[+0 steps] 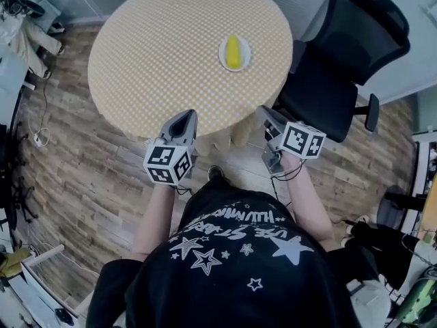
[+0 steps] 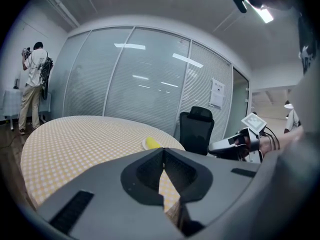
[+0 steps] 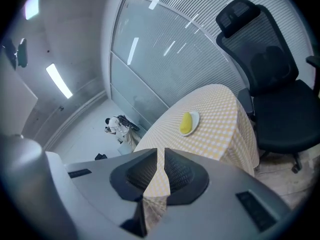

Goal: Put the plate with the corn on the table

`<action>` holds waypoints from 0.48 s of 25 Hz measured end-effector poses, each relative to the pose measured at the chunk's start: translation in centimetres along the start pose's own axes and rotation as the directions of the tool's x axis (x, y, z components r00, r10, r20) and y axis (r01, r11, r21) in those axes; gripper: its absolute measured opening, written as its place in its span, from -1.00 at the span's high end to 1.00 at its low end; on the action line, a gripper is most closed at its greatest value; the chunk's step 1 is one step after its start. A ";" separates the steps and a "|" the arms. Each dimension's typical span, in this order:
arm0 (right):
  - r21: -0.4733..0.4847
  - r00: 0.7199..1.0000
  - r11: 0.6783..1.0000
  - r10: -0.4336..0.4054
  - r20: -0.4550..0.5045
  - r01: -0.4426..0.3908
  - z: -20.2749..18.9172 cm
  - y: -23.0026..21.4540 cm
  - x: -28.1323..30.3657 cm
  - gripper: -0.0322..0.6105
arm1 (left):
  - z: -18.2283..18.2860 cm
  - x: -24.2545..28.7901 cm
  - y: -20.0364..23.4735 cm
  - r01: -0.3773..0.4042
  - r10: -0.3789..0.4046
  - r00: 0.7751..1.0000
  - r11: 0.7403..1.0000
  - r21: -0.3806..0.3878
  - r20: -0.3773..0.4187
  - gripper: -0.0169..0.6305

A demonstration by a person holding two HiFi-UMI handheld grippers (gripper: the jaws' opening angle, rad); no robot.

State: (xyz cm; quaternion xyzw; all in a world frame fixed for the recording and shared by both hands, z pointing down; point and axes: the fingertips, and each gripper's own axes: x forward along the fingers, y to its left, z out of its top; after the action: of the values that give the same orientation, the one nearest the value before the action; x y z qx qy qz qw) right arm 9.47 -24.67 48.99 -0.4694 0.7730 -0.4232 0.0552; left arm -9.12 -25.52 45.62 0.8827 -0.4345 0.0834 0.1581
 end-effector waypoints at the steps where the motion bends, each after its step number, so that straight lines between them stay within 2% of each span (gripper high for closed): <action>1: -0.006 1.000 1.000 0.010 -0.011 -0.010 -0.2 0.2 -0.5 0.72 | 0.0 -0.2 -0.6 -0.005 0.005 1.000 1.000 -0.002 0.001 0.93; 12: -0.070 0.995 0.993 0.090 -0.053 -0.093 -0.5 -0.2 -6.3 0.72 | -0.8 -2.8 -7.5 -0.056 0.055 0.998 0.998 0.016 0.022 0.93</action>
State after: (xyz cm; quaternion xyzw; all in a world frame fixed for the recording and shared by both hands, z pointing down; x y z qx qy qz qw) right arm 12.87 -19.59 47.51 -0.4244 0.8096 -0.4037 0.0382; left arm -4.90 -18.86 44.01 0.8724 -0.4599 0.0818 0.1438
